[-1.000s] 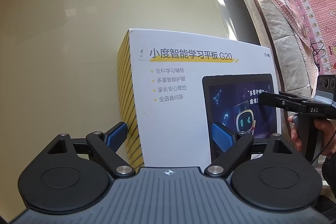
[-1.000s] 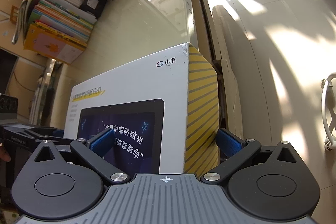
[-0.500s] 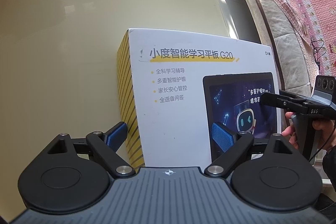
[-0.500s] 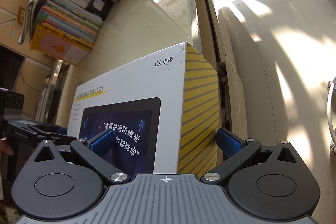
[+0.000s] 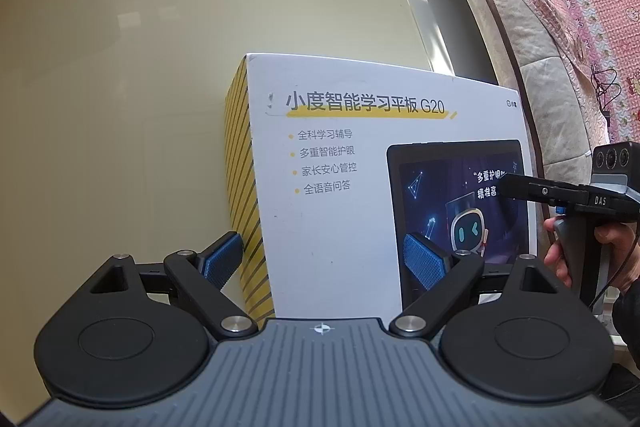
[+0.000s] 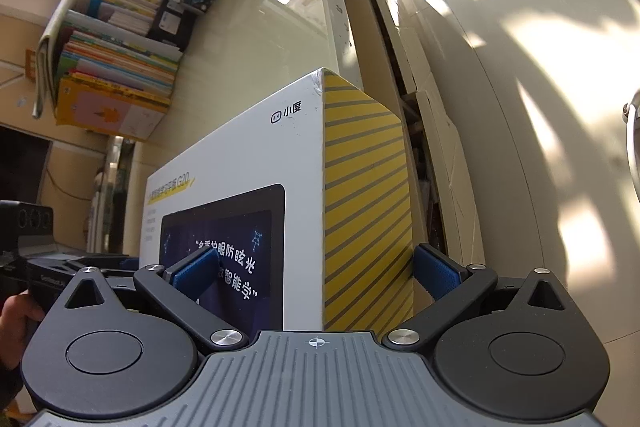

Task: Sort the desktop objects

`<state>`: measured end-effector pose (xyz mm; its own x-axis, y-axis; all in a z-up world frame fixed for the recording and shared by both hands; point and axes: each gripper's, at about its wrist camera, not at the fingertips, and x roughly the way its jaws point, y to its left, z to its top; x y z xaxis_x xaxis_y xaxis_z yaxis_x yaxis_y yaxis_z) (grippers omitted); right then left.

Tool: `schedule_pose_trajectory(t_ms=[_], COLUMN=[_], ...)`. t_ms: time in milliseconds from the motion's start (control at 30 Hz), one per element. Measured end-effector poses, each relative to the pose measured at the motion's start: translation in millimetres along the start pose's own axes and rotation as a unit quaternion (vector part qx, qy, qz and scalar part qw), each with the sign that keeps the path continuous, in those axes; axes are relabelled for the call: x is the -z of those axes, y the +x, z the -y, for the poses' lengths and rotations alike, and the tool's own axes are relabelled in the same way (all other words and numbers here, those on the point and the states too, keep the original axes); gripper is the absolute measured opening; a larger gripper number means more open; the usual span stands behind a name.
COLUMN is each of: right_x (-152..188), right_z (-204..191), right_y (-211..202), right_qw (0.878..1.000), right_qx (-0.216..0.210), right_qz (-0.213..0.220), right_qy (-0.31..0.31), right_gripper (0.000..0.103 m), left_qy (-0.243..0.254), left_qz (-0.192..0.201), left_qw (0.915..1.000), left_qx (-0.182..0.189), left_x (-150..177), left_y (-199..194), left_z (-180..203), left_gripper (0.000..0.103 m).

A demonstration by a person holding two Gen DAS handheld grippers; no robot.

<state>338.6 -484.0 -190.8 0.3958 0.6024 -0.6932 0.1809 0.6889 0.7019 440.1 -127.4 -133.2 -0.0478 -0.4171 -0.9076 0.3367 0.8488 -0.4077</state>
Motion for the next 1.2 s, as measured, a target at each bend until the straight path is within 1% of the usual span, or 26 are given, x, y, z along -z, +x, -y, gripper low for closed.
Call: schedule_pose_trajectory(t_ms=[67,200,267,333,500,733,967,1067,1200], right_x=[-1,-2,-2,-4,-5,-5,-7,-7,-4], right_z=[5,21,25,21,15,-1,-3,4,9], right_y=[3,10,13,12,9,-3,-9,-6,-3], right_qw=[1.0,0.997,0.996,0.997,0.998,0.999,0.999,0.999,0.999], right_qx=[-0.014,-0.061,-0.074,-0.068,-0.057,-0.039,-0.036,-0.042,-0.047], right_qz=[-0.005,-0.018,-0.024,-0.023,-0.021,-0.008,-0.006,-0.01,-0.016], right_qy=[0.008,0.034,0.038,0.018,0.01,-0.013,-0.011,0.0,0.004], right_gripper=[0.103,0.103,0.103,0.103,0.103,0.103,0.101,0.102,0.102], left_qy=[-0.001,0.0,0.0,0.001,0.0,-0.008,0.0,-0.007,-0.052], left_qz=[0.001,0.001,0.001,0.002,0.01,0.015,0.019,0.021,0.023], left_qw=[1.0,1.0,1.0,1.0,1.0,0.9998,0.9997,0.9993,0.9949], left_qx=[-0.001,0.0,0.0,0.001,0.0,0.009,0.013,0.031,0.084], left_x=[0,0,-1,0,3,6,9,12,14], left_y=[0,0,1,1,-1,-5,-9,-6,0], left_z=[0,0,1,0,-1,-4,-5,-13,-43], left_gripper=[0.103,0.103,0.103,0.103,0.103,0.103,0.103,0.103,0.103])
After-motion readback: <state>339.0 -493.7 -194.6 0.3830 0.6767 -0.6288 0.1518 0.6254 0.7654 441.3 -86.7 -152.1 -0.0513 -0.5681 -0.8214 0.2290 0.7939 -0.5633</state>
